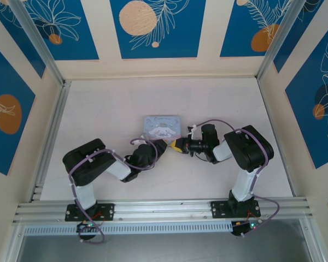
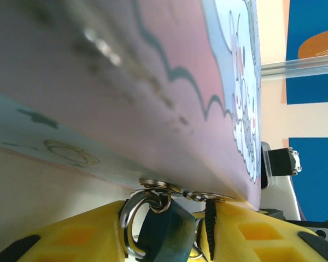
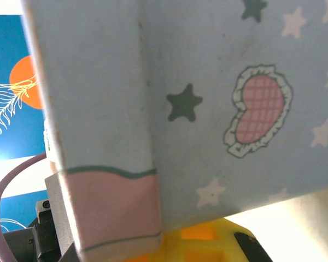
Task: Unlock the padlock with the key
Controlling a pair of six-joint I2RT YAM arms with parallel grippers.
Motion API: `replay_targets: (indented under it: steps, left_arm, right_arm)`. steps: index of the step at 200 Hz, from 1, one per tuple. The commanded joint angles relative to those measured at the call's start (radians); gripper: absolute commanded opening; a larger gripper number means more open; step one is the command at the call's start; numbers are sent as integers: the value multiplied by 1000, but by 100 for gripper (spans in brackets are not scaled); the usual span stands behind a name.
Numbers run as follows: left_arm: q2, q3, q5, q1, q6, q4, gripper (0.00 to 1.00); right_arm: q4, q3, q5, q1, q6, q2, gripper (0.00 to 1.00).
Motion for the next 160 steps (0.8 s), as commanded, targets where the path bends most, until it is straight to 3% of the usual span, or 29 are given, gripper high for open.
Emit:
replay_targets:
  steps: [1, 31, 99, 160]
  left_arm:
    - [22, 21, -30, -10, -7, 48, 37]
    - [38, 24, -44, -13, -14, 66, 29]
    - [36, 32, -46, -15, -27, 88, 0]
    - [-10, 46, -44, -20, -58, 64, 0]
  right_arm:
    - [16, 12, -9, 11, -5, 12, 0]
    - [18, 12, -10, 11, -5, 16, 0]
    - [56, 8, -4, 14, 40, 15, 0]
    - [144, -4, 35, 17, 200, -31, 0]
